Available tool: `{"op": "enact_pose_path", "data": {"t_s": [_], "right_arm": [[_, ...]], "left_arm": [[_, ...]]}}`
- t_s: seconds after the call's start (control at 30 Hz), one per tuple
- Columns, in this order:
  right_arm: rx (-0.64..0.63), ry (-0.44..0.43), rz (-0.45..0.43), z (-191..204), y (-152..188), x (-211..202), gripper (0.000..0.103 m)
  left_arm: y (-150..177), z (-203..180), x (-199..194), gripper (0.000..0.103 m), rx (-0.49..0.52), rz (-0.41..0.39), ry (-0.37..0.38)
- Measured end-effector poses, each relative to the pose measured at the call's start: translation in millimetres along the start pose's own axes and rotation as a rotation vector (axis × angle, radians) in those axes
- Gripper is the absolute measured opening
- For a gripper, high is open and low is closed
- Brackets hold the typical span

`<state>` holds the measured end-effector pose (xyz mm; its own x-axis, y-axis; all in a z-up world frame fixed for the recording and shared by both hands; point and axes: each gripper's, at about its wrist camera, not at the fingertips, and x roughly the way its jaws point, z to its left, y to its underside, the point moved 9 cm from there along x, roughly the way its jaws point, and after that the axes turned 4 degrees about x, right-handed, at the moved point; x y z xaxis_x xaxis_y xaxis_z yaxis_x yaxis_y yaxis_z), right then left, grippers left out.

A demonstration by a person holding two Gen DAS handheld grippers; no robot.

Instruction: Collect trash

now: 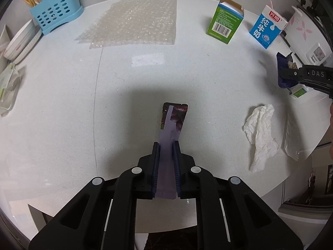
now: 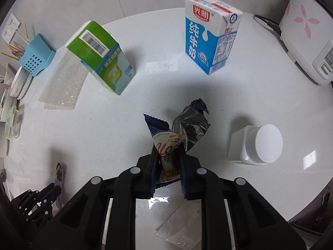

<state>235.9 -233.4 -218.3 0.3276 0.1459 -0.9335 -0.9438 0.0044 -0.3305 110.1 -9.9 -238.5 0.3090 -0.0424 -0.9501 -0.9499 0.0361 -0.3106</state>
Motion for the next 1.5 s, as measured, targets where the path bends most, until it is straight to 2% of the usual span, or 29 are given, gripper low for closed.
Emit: {"op": "enact_pose_path", "data": {"t_s": [0.7,1.1,1.3,1.5], "right_arm": [[-0.062,-0.056,-0.116,10,26,-66,0.017],[-0.086,-0.093,-0.154,14,58,-96,0.017],[-0.107,-0.1,-0.139,17,82,-101,0.017],[-0.105,-0.111,-0.163,14,100,-115,0.017]], "left_arm": [[-2,-14,-41,0.012,-0.026,-0.094,-0.001],[17,-19,-67,0.012,-0.045,-0.138,-0.006],[22,-28,-82,0.012,-0.01,-0.162,-0.012],[31,-35,-94,0.012,-0.032,-0.192,0.009]]}}
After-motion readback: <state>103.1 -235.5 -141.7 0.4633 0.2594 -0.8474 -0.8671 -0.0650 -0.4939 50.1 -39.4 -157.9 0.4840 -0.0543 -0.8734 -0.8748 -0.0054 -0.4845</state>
